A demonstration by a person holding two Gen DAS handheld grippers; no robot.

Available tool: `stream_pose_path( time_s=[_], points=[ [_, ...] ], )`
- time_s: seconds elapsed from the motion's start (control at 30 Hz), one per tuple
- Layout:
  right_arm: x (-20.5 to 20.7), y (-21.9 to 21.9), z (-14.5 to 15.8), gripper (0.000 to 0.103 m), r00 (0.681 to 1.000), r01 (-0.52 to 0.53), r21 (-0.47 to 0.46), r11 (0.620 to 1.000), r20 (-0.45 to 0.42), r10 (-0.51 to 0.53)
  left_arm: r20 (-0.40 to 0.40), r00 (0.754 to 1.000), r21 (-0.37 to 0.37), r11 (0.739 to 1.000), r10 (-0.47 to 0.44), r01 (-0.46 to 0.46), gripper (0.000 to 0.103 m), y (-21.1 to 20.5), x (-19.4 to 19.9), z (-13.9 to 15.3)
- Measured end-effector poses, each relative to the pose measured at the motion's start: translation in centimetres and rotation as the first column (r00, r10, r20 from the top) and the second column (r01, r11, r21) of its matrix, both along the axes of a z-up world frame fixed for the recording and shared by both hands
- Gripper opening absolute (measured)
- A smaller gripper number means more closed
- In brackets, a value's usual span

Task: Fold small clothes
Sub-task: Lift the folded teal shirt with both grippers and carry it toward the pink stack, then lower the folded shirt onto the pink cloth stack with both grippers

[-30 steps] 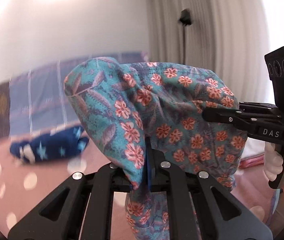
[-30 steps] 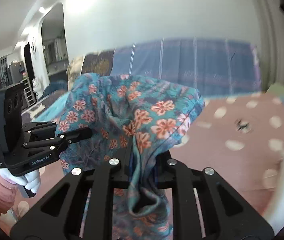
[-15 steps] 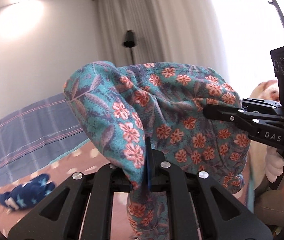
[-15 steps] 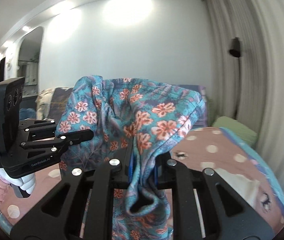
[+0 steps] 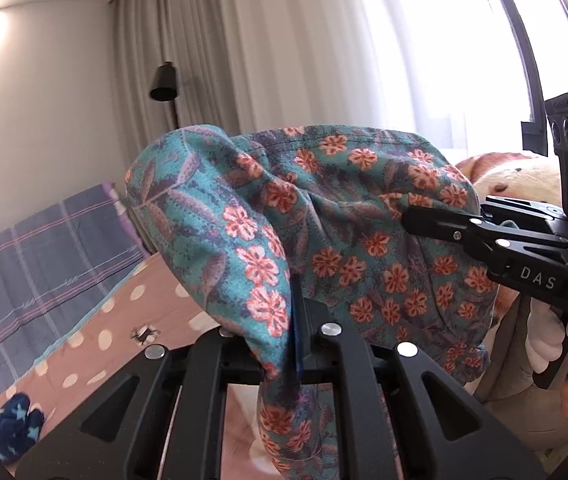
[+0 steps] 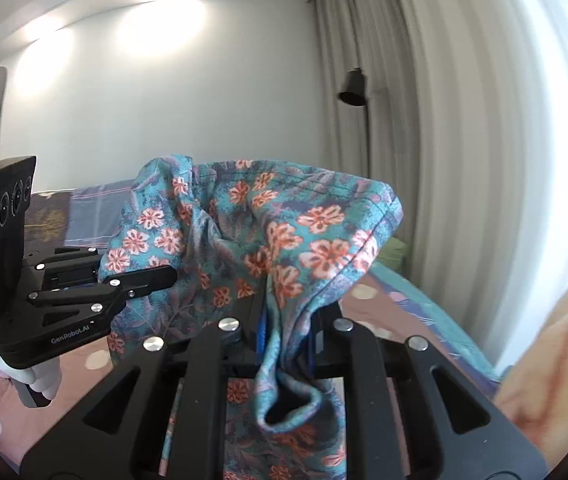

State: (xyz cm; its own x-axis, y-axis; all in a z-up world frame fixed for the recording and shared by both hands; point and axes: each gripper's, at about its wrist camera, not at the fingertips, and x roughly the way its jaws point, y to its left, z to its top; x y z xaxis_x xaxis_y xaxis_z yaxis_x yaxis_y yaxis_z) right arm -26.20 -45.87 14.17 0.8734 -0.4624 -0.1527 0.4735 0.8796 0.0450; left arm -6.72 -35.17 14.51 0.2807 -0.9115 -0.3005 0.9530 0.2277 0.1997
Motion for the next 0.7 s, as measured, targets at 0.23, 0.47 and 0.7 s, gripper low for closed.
stream_pose_path(
  time_s=[0.23,0.47,0.7],
  points=[
    [-0.6,-3.2,-0.4,0.014,0.997,0.075,0.052,0.996,0.019,-0.076,0.020,1.000,0.036,0.999,-0.021,0.020,0.010,-3.6,1.3,-0.2],
    [3.3,-6.1,-0.5,0.014,0.992,0.126,0.075,0.989,-0.028,-0.124,0.016,1.000,0.078,0.997,0.017,-0.019,0.010,-6.5,3.5,-1.3],
    [9.3,-11.0,-2.9,0.021,0.986,0.144,0.191,0.971,-0.111,-0.125,0.089,0.984,0.203,0.964,0.158,-0.173,0.034,-12.1,8.8,-6.0]
  ],
)
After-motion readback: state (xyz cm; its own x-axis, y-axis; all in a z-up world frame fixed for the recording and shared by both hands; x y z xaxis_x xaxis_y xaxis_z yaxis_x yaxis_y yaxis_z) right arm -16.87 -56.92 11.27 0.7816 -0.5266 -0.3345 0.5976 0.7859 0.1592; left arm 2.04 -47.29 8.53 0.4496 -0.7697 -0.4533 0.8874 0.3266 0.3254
